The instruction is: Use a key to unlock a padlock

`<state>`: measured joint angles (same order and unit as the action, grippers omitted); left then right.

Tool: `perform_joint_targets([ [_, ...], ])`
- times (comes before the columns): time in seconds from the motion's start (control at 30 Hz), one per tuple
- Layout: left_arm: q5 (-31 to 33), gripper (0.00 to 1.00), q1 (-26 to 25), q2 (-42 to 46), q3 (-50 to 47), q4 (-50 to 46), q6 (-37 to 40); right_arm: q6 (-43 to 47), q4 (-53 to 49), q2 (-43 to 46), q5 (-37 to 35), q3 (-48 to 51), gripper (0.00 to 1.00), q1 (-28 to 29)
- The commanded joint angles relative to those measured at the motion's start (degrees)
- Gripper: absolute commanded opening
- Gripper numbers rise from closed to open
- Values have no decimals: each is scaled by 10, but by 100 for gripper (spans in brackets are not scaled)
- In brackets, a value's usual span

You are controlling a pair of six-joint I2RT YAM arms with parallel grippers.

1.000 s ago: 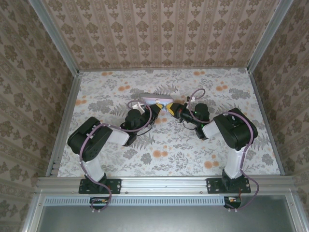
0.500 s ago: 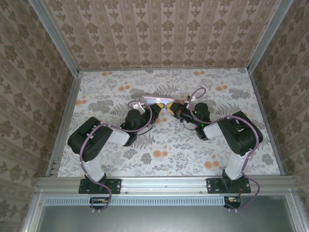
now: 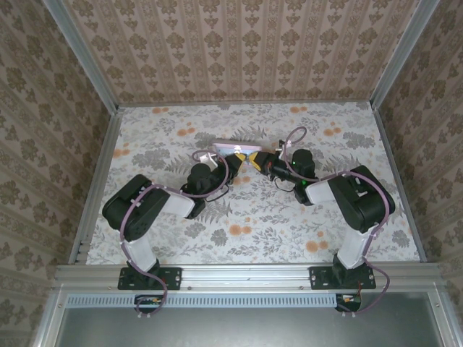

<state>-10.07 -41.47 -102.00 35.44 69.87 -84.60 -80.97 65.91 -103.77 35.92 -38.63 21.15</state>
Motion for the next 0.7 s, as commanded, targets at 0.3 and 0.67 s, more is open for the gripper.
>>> perform_joint_targets([
  [0.3, -216, 0, -46, -54, 31, 46, 11, 16, 14, -34, 65, -79, 0, 34],
  [0.67, -183, 0, -8, -61, -11, 46, 45, 52, -22, -23, 55, -47, 33, 19],
])
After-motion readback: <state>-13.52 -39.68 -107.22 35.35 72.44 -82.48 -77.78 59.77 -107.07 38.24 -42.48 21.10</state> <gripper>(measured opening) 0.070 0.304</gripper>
